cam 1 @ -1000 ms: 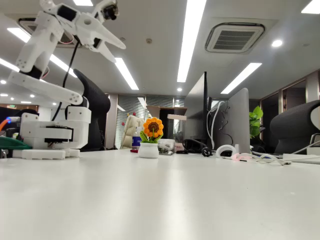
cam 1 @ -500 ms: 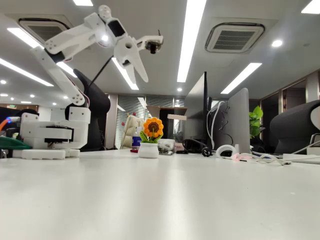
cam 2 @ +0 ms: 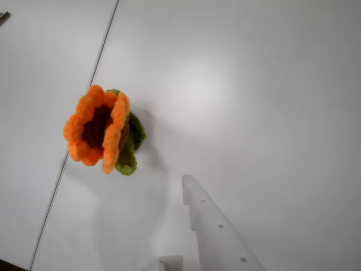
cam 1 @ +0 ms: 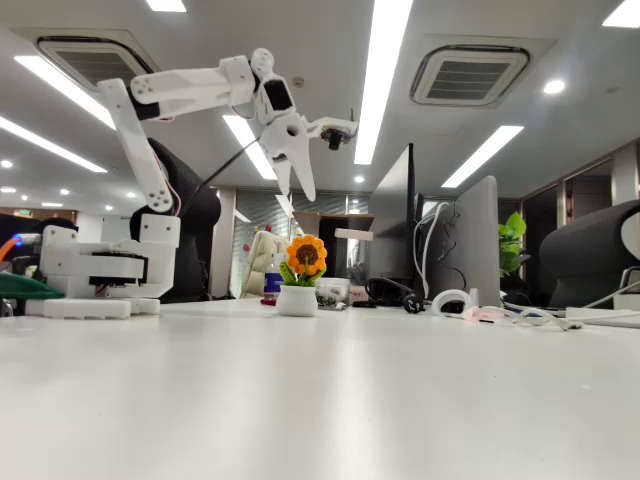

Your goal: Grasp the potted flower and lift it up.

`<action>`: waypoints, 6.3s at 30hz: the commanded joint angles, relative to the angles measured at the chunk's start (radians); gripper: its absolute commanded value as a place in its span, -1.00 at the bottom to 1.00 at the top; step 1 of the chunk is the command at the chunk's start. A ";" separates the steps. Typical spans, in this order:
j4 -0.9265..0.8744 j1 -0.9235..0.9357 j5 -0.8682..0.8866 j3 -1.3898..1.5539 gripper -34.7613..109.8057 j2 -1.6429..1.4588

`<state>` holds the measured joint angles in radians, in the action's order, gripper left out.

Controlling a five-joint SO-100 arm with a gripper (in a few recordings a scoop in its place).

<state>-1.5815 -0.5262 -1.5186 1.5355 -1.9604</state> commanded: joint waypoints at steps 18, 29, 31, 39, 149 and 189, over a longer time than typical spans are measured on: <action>0.081 -0.067 0.094 0.006 0.25 0.213; 0.117 -0.054 0.101 0.009 0.25 0.311; 0.118 -0.057 0.104 0.009 0.25 0.325; 0.132 -0.063 0.118 0.009 0.25 0.370; -0.152 0.330 -0.161 -0.002 -0.52 -0.977; -0.192 0.422 -0.259 -0.291 -0.52 -1.157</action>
<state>-1.7779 -0.1028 -1.7579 1.2487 -3.1094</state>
